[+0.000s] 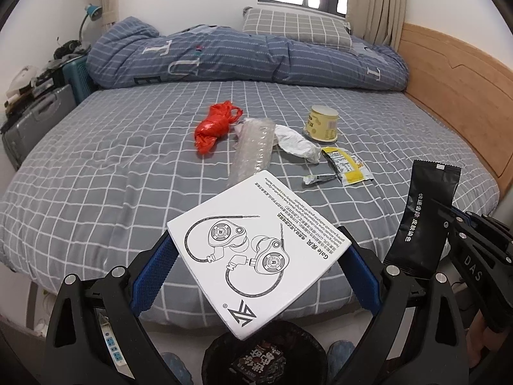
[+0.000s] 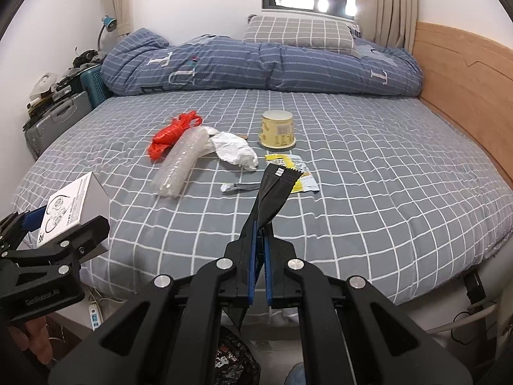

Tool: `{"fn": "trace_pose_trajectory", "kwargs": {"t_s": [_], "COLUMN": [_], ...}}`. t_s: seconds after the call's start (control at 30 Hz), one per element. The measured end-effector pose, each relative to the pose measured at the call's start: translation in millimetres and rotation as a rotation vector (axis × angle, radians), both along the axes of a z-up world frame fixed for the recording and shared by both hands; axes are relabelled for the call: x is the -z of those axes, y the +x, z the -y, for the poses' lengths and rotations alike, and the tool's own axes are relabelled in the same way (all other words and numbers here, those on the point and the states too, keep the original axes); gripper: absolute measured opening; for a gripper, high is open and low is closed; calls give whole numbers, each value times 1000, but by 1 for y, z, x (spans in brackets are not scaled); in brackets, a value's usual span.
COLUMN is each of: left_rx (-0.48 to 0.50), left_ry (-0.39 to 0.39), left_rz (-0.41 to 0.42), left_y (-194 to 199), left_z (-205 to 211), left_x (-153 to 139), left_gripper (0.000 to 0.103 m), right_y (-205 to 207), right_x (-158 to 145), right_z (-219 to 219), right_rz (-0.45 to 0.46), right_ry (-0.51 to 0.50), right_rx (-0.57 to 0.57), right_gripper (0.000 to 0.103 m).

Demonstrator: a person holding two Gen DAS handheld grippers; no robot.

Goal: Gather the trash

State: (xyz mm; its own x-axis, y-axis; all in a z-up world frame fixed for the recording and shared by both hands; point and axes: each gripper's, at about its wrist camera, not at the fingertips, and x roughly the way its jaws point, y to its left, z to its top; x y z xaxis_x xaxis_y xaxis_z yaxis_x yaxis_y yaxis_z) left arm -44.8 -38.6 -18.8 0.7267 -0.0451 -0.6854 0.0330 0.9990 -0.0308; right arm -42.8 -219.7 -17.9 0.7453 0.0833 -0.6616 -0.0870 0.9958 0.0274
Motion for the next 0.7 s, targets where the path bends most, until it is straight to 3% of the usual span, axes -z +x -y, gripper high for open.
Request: {"fn": "trace_pose_trajectory", "kwargs": {"t_s": [0.7], "left_rx": [-29], "left_ry": [0], "left_rz": [-66], "left_y": [-51], "left_z": [-20], "left_x": [29], "left_gripper": [94], "right_y": [-46], "right_x": [15], "right_z": [-30], "right_rz": [-51], "right_ry": [2], "right_rx": [-54], "right_gripper": [4]}}
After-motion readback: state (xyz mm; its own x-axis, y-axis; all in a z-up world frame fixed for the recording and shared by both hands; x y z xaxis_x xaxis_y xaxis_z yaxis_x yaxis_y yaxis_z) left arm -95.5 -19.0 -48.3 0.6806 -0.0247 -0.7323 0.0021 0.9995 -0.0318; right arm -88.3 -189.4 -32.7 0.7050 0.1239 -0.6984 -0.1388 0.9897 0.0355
